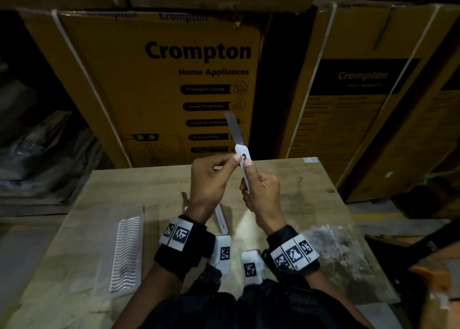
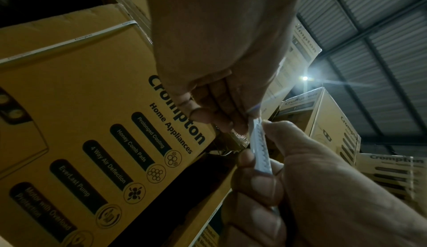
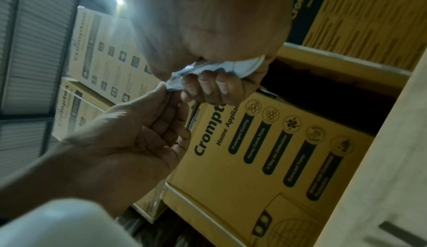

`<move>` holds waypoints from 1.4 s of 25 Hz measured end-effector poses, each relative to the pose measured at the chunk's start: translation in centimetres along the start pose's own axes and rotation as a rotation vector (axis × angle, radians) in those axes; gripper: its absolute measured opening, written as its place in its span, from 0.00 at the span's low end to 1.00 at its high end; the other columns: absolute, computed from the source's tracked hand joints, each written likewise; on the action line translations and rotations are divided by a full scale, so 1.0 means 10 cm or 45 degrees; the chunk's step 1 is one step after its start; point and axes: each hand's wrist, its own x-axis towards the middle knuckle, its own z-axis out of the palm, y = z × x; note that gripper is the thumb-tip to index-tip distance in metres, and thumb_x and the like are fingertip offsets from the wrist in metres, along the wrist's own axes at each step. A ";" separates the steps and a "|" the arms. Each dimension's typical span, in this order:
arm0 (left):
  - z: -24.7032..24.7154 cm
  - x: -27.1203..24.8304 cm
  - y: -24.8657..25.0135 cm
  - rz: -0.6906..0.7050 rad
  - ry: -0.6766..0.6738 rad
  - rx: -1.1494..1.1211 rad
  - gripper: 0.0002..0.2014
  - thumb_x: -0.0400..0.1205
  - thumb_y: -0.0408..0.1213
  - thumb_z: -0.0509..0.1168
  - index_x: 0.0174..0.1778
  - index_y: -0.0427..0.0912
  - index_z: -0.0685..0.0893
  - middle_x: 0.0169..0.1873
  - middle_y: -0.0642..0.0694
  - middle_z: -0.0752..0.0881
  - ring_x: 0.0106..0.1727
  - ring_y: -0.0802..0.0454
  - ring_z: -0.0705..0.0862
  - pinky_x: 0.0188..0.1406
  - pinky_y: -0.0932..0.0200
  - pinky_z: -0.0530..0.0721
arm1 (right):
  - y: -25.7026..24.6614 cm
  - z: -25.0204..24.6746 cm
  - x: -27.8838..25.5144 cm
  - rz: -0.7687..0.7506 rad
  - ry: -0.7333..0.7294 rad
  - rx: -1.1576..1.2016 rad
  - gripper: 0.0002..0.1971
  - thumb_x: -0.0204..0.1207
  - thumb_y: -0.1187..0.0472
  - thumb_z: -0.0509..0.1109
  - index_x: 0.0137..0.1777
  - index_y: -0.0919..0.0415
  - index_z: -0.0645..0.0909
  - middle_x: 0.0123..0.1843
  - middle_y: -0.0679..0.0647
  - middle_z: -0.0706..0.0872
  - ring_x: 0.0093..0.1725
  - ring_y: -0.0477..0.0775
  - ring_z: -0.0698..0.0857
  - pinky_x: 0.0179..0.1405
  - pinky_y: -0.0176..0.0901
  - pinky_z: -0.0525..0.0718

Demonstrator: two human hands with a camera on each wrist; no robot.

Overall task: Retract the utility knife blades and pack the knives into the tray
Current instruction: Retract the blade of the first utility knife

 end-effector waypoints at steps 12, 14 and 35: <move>0.21 0.27 0.28 0.090 0.135 -0.018 0.06 0.83 0.32 0.74 0.52 0.38 0.95 0.44 0.51 0.96 0.49 0.53 0.95 0.52 0.51 0.93 | -0.26 -0.10 0.21 -0.037 -0.223 0.300 0.25 0.87 0.42 0.61 0.38 0.61 0.84 0.23 0.56 0.76 0.20 0.50 0.72 0.19 0.39 0.69; 0.20 0.29 0.29 0.090 0.160 -0.032 0.05 0.83 0.32 0.74 0.51 0.39 0.95 0.44 0.51 0.96 0.49 0.53 0.95 0.51 0.53 0.92 | -0.30 -0.17 0.22 0.001 -0.364 0.329 0.25 0.86 0.41 0.60 0.44 0.62 0.84 0.25 0.57 0.77 0.22 0.51 0.74 0.20 0.39 0.72; -0.14 0.05 0.45 0.051 0.132 -0.123 0.07 0.82 0.30 0.74 0.53 0.34 0.94 0.43 0.48 0.95 0.42 0.63 0.93 0.38 0.72 0.84 | -0.57 0.05 -0.18 -0.019 -0.360 0.290 0.20 0.92 0.52 0.56 0.46 0.64 0.80 0.24 0.61 0.73 0.18 0.53 0.70 0.18 0.39 0.70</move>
